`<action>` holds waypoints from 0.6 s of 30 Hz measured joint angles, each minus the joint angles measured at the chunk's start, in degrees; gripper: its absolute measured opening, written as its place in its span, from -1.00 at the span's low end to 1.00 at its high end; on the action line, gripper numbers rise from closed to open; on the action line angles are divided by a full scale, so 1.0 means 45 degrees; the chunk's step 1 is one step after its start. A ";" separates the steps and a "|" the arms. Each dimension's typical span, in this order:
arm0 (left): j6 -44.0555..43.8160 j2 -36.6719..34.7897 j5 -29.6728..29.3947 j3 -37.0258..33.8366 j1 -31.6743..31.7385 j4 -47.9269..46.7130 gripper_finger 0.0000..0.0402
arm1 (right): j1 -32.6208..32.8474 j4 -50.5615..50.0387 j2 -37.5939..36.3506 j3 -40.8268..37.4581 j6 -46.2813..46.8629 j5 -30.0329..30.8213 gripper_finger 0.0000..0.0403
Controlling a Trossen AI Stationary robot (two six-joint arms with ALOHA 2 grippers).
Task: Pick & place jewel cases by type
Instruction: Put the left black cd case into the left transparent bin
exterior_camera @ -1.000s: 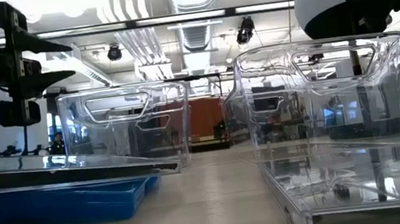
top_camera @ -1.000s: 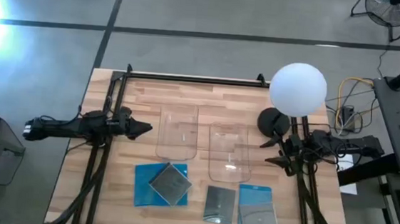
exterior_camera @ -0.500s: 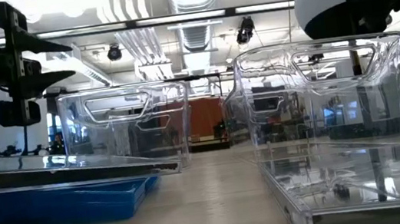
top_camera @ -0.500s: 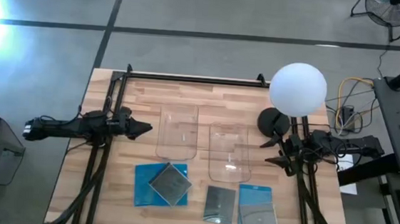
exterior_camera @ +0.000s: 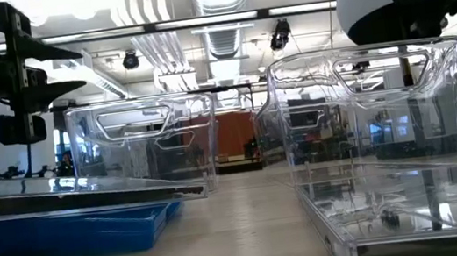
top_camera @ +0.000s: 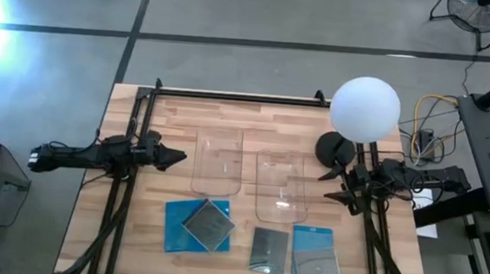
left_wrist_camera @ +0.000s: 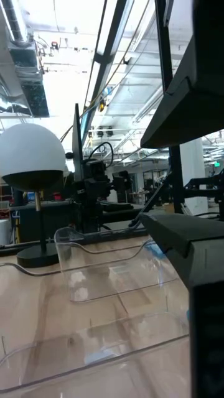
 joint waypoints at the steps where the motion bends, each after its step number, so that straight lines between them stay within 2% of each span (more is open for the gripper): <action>1: -0.0004 0.0000 0.0000 0.0001 0.0000 0.0000 -0.20 | 0.0009 0.0078 0.0003 0.0000 0.0315 0.0487 0.23; 5: -0.0003 0.0001 -0.0001 -0.0001 0.0000 -0.0002 -0.20 | -0.0011 0.0269 0.0081 0.0010 0.2220 0.4807 0.25; 7: 0.0000 -0.0001 0.0004 0.0001 0.0000 0.0000 -0.20 | -0.0005 0.0318 0.0064 0.0005 0.5531 0.5606 0.26; 9: -0.0005 0.0002 -0.0001 0.0001 0.0000 0.0000 -0.20 | -0.0018 0.0525 0.0064 0.0005 0.9187 0.5715 0.26; 13: -0.0116 -0.0001 -0.0001 0.0001 0.0002 0.0007 -0.20 | -0.0054 0.0816 0.0064 0.0000 1.3977 0.7595 0.25; 14: -0.0230 0.0004 -0.0162 -0.0004 0.0057 0.0076 -0.20 | -0.0050 0.1088 0.0109 0.0000 1.4622 0.7578 0.24; 18: -0.0271 0.0004 -0.0585 -0.0009 0.0097 0.0274 -0.20 | 0.0028 0.2961 0.0959 0.0042 1.3943 0.5816 0.24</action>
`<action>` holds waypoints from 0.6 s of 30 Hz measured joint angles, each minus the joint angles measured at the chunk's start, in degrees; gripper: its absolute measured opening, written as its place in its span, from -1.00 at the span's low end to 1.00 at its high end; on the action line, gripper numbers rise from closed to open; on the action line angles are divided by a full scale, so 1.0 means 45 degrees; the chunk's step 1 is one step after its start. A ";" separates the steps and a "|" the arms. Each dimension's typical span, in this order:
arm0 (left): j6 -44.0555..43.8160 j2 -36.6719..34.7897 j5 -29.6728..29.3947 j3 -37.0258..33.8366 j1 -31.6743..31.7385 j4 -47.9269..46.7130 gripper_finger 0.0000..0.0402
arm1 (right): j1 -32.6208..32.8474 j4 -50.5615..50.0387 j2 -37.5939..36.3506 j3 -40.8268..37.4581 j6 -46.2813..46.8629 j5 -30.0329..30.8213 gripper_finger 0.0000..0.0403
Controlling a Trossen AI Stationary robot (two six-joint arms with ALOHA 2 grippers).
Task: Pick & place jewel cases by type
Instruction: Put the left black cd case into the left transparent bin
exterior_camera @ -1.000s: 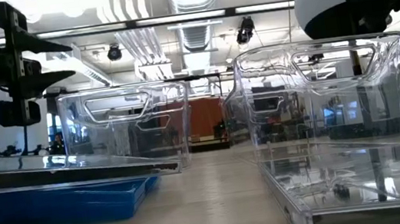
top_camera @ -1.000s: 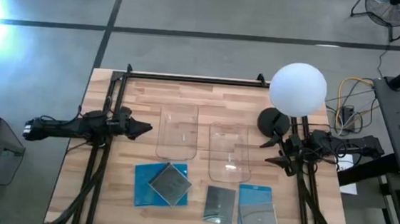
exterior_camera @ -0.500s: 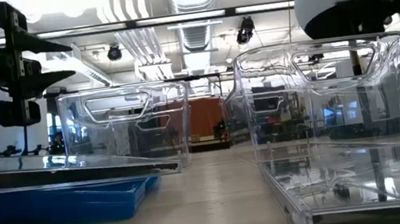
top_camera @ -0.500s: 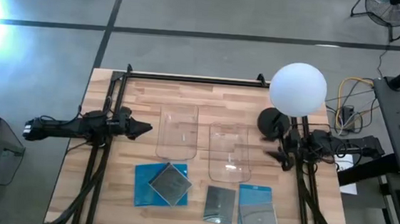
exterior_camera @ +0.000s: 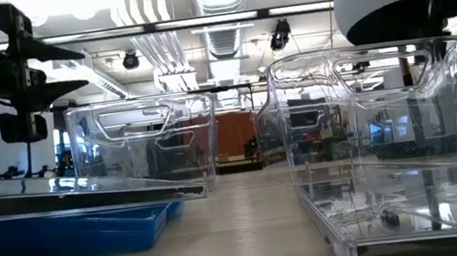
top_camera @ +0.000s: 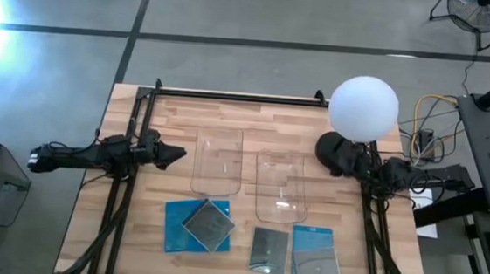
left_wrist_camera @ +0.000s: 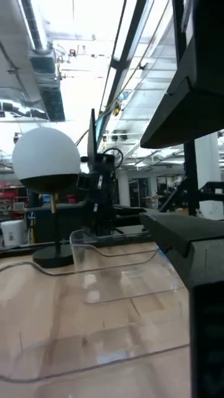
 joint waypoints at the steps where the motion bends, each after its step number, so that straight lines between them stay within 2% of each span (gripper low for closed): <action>1: 0.0034 0.0000 0.0002 0.0000 -0.0001 -0.0003 -0.20 | 0.0066 0.0277 0.0404 0.0158 -0.0082 -0.0148 0.24; 4: 0.0048 0.0000 0.0006 0.0000 -0.0005 0.0008 -0.20 | 0.0246 -0.0210 0.1877 0.1284 -0.1339 -0.0175 0.24; 7: 0.0053 0.0000 0.0014 0.0000 0.0005 0.0013 -0.20 | 0.0282 -0.2663 0.3682 0.2866 -0.2035 -0.0185 0.22; 11: 0.0055 0.0000 0.0025 0.0000 0.0005 0.0046 -0.20 | 0.0282 -0.5339 0.6286 0.4822 -0.1836 -0.0296 0.21; 15: 0.0058 0.0000 0.0045 0.0004 0.0005 0.0062 -0.20 | 0.0392 -0.6976 0.8900 0.6251 -0.1437 -0.1479 0.21; 18: 0.0060 0.0000 0.0050 0.0000 0.0005 0.0066 -0.20 | 0.0908 -0.8488 1.0643 0.7314 -0.0404 -0.2256 0.21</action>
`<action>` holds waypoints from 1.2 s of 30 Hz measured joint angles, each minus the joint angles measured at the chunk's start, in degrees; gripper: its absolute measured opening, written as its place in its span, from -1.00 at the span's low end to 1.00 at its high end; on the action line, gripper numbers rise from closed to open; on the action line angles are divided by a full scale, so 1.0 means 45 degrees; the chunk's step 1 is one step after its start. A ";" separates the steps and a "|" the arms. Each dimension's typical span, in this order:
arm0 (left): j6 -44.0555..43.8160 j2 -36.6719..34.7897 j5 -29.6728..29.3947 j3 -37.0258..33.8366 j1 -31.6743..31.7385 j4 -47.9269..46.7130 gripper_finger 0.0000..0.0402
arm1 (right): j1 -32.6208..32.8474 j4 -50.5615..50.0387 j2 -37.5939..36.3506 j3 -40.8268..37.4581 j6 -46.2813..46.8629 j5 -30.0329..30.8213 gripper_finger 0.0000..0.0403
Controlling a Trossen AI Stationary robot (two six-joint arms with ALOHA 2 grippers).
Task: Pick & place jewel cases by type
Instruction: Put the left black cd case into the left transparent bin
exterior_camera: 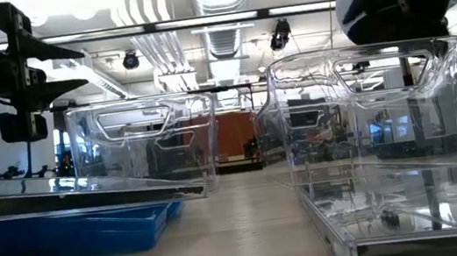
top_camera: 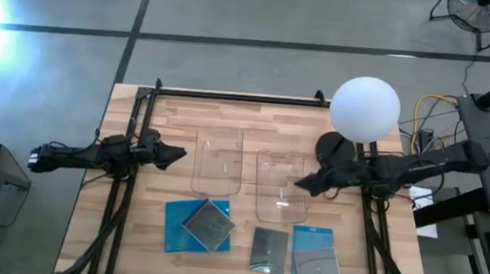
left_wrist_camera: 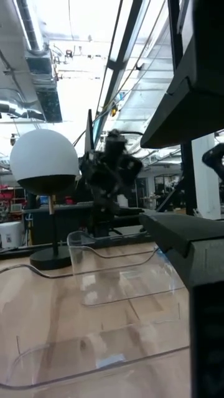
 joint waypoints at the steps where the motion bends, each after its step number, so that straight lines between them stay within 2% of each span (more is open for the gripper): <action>1: 0.0001 0.0000 0.0003 0.0003 0.0000 0.0000 -0.20 | 0.0321 -0.0604 0.0553 0.0382 0.0480 -0.0086 0.21; 3: -0.0276 0.0000 -0.0005 0.0004 0.0000 0.0089 -0.20 | 0.1150 -0.1783 0.1513 0.1074 0.1430 -0.0224 0.21; 7: -0.2931 -0.0005 -0.0013 0.0000 0.0000 0.0627 -0.20 | 0.3318 -0.3911 0.2875 0.2675 0.3936 -0.0342 0.17; 9: -0.3572 0.0000 -0.0015 0.0003 0.0000 0.0611 -0.20 | 0.4591 -0.5402 0.3414 0.3547 0.5762 -0.0222 0.14; 13: -0.3605 -0.0002 -0.0063 0.0002 0.0000 0.0599 -0.20 | 0.7435 -0.8277 0.4447 0.5219 1.0302 0.0184 0.12; 16: -0.2408 0.0103 -0.0146 0.0005 0.0000 0.0077 -0.20 | 0.9189 -0.8947 0.5302 0.5981 1.3385 0.0269 0.13; 17: -0.1740 0.0130 -0.0095 0.0009 0.0000 -0.0162 -0.20 | 0.9523 -0.8870 0.5608 0.6206 1.3769 0.0269 0.14; 21: -0.0648 0.0263 -0.0218 0.0012 -0.0024 -0.0232 -0.20 | 0.9645 -0.8753 0.7160 0.7249 1.3807 0.0168 0.15; 24: -0.0008 0.0370 -0.0555 0.0005 -0.0011 0.1362 -0.20 | 0.9252 -0.8647 0.8179 0.7892 1.3789 0.0137 0.15; 27: 0.1353 0.0426 0.1458 0.0013 -0.0215 0.4318 -0.20 | 0.9019 -0.7849 0.8810 0.8253 1.3535 0.0373 0.16; 28: 0.1751 0.0445 0.2197 0.0056 -0.0335 0.4854 -0.20 | 0.8972 -0.7404 0.8984 0.8260 1.3419 0.0642 0.16; 30: 0.2420 0.0441 0.2834 0.0337 -0.0629 0.5534 -0.20 | 0.8873 -0.6355 0.9159 0.8177 1.3186 0.1219 0.16; 33: 0.3057 0.0528 0.3072 0.0628 -0.1304 0.4945 -0.20 | 0.8640 -0.5186 0.9380 0.7906 1.3141 0.2025 0.16; 36: 0.3764 0.0953 0.3594 0.1492 -0.2452 0.2143 -0.20 | 0.8337 -0.4563 0.9778 0.7742 1.3278 0.2226 0.16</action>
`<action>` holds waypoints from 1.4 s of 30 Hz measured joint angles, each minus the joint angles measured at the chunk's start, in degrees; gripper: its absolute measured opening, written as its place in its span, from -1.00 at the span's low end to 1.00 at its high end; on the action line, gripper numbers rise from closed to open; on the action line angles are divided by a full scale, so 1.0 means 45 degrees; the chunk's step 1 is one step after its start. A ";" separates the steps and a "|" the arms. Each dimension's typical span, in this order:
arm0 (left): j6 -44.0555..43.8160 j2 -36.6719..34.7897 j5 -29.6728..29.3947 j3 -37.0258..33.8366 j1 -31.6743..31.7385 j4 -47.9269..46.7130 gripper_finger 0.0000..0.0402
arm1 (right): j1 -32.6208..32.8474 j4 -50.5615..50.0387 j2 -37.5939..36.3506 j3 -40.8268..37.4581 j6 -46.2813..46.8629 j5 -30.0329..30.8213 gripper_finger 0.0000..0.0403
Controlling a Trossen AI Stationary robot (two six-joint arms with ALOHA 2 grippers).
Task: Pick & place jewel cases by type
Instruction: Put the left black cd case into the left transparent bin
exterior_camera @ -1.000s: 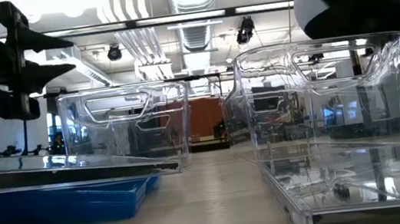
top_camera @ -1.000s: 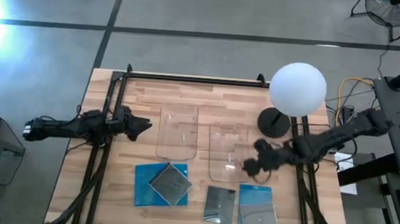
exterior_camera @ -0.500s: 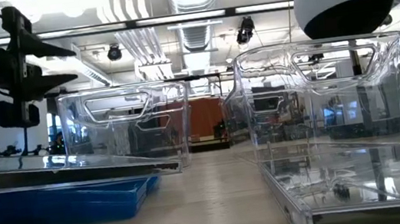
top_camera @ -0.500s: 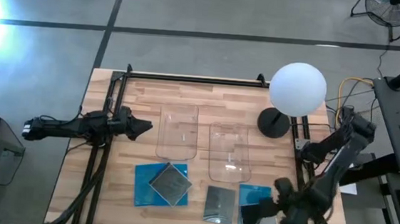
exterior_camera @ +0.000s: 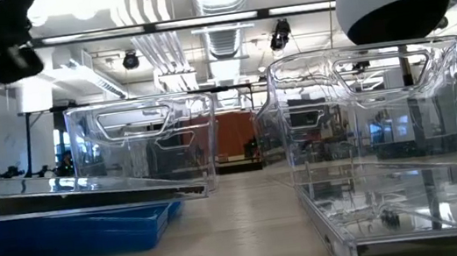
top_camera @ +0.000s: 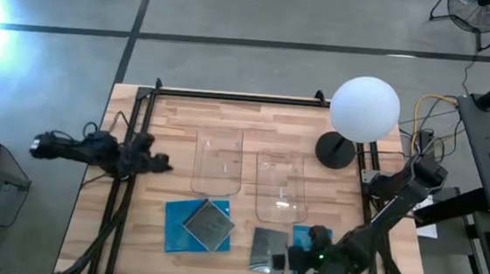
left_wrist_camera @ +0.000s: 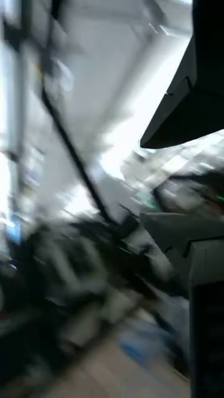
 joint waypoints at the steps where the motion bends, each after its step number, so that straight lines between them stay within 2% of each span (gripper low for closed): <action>1: 0.0281 0.0273 -0.0010 0.0447 -0.0552 -0.1399 -0.20 | -0.0127 0.0338 0.0116 -0.0001 -0.0132 -0.0007 0.16; 4: 0.1451 0.1404 -0.0749 0.1916 -0.2303 -0.5280 -0.20 | -0.0443 0.1445 0.0425 0.0003 -0.1111 0.0006 0.16; 8: 0.1838 0.3196 -0.3628 0.3583 -0.4995 -0.8055 -0.20 | -0.0810 0.1998 0.0848 0.0003 -0.1201 0.0338 0.16; 13: 0.0444 0.5555 -0.6834 0.4387 -0.8140 -0.8156 -0.20 | -0.1262 0.2363 0.1339 -0.0006 -0.1105 0.0605 0.16; 17: -0.1233 0.7083 -0.8208 0.4351 -0.9777 -0.6442 -0.20 | -0.1640 0.3681 0.1869 0.0032 -0.1980 0.1189 0.16; 22: -0.3039 0.8319 -0.8957 0.4332 -1.0128 -0.5242 -0.20 | -0.2175 0.5993 0.2666 0.0129 -0.2290 0.1614 0.16; 25: -0.3860 0.8820 -0.8983 0.4293 -1.0118 -0.5426 -0.20 | -0.2448 0.7016 0.3293 0.0153 -0.2575 0.1612 0.16; 29: -0.4642 0.9447 -0.9047 0.4234 -1.0104 -0.5389 -0.20 | -0.2743 0.7296 0.4078 0.0763 -0.2057 0.1584 0.16; 33: -0.5047 1.0247 -0.8981 0.4040 -1.0090 -0.5654 -0.20 | -0.2913 0.7147 0.4718 0.1954 -0.1752 0.2046 0.16; 38: -0.6252 1.1251 -0.8817 0.3564 -0.9702 -0.6097 -0.20 | -0.3163 0.4778 0.5535 0.3670 -0.1049 0.1849 0.16; 42: -0.6668 1.1723 -0.7856 0.3247 -0.9123 -0.5883 -0.20 | -0.3207 0.3335 0.5998 0.4712 -0.0267 0.1795 0.16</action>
